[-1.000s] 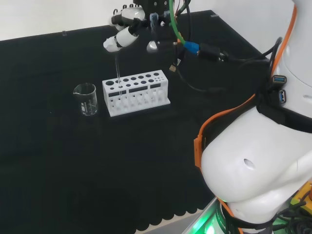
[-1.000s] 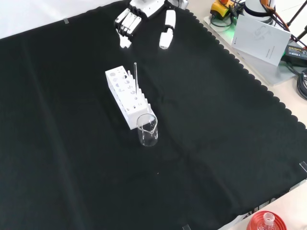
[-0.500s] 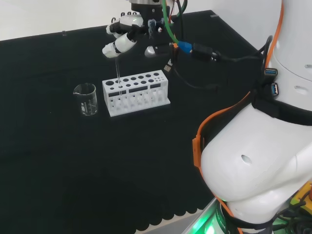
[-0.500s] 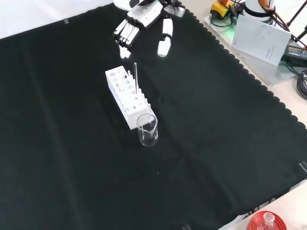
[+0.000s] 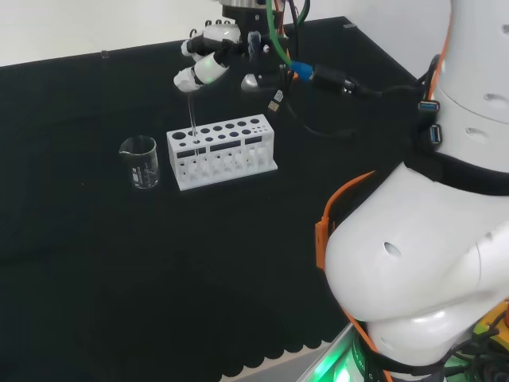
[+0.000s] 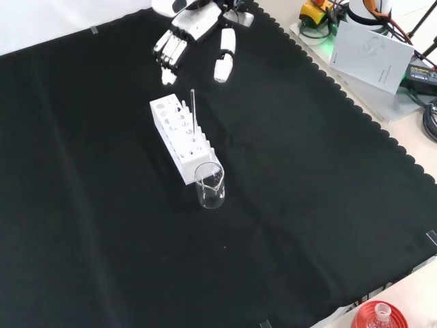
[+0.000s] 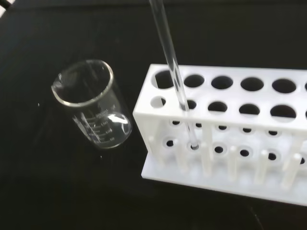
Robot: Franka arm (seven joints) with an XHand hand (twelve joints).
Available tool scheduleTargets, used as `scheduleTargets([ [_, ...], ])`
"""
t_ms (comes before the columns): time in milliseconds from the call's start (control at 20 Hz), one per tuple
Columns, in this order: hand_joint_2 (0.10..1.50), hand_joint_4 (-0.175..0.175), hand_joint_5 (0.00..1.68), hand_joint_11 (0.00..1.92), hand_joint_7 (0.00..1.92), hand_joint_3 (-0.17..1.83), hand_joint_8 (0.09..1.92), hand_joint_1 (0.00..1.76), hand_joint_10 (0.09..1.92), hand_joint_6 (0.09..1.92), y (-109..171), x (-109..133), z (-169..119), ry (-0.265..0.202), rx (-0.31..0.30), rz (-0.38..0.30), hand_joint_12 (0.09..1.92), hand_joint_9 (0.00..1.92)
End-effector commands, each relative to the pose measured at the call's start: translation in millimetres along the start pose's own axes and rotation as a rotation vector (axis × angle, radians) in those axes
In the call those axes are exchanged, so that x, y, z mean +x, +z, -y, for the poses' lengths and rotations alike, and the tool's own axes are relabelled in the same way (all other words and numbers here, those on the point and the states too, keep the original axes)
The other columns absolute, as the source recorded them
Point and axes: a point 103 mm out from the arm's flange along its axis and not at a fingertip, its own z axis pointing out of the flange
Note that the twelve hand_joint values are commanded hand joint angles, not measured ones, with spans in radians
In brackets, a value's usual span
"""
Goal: Take the glass rod from the white test tube rack.
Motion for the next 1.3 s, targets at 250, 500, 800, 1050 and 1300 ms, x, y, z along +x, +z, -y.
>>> scheduleTargets([
  [250, 0.83, -0.062, 0.34, 0.12, 0.28, 0.30, 0.71, 0.58, 0.84, 0.09, 27, -7, -32, -0.027, 0.058, -0.013, 1.43, 0.34],
  [500, 0.83, -0.071, 0.36, 0.16, 0.31, 0.31, 0.72, 0.59, 0.83, 0.09, 29, -11, -36, -0.033, 0.066, -0.008, 1.42, 0.37],
  [800, 0.80, -0.109, 0.45, 0.28, 0.40, 0.34, 0.73, 0.67, 0.80, 0.09, 26, -16, -35, -0.038, 0.063, -0.022, 1.38, 0.48],
  [1050, 0.78, -0.147, 0.53, 0.51, 0.57, 0.41, 0.73, 0.75, 0.71, 0.13, 25, -15, -38, -0.040, 0.041, -0.038, 1.30, 0.69],
  [1300, 0.75, -0.165, 0.54, 0.62, 0.67, 0.48, 0.73, 0.79, 0.65, 0.25, 26, -10, -41, -0.053, 0.023, -0.047, 1.26, 0.80],
])
